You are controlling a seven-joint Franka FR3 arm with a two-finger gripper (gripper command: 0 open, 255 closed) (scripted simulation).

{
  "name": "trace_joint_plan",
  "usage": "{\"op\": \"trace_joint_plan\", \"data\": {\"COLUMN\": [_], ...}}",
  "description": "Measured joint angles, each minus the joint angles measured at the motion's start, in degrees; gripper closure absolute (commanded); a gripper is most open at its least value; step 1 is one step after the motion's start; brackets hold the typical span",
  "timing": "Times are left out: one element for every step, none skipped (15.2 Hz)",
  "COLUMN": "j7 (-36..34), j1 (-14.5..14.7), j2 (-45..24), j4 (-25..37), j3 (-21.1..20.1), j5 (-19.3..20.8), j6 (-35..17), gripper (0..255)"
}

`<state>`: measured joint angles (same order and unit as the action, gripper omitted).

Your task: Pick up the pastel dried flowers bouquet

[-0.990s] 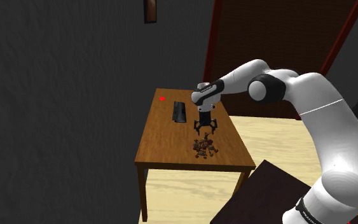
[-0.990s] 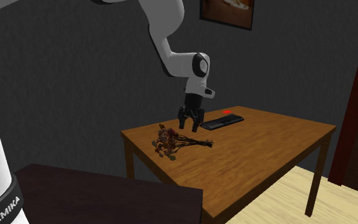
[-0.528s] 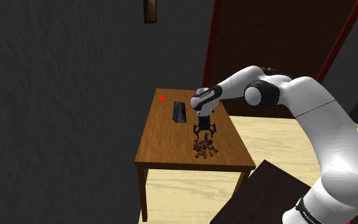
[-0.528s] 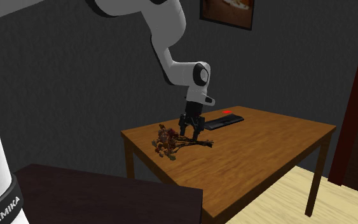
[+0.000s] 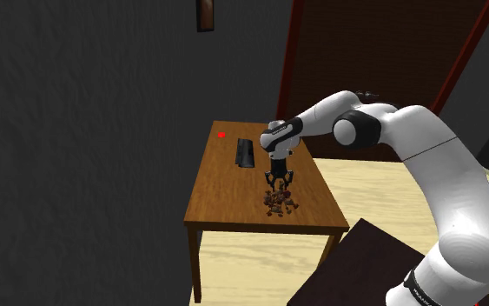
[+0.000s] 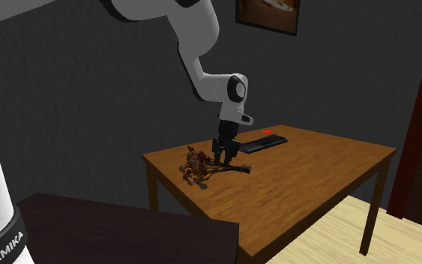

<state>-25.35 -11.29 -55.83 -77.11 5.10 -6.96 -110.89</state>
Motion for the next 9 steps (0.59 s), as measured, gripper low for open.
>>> {"op": "trace_joint_plan", "data": {"j7": [0.0,0.0,0.01,-0.01,-0.02,-0.02,-0.07,-0.05,-0.11], "j1": [0.0,0.0,0.0,0.03,0.07,0.09,0.12,0.13,0.16], "j2": [0.0,0.01,0.03,0.28,0.86,1.43,1.76,2.51,2.99], "j4": [0.0,-0.01,-0.04,-0.15,-0.61,-0.97,-0.9,-1.34,-1.26], "j3": [0.0,-0.01,-0.01,0.0,0.03,0.06,0.08,0.13,0.16], "j5": [0.0,-0.01,-0.01,0.01,0.03,0.06,0.09,0.13,0.17], "j6": [-0.01,-0.03,-0.04,0.16,0.31,0.54,0.94,1.27,1.81], "gripper": [255,255,255,255,255,255,255,255,255]}}
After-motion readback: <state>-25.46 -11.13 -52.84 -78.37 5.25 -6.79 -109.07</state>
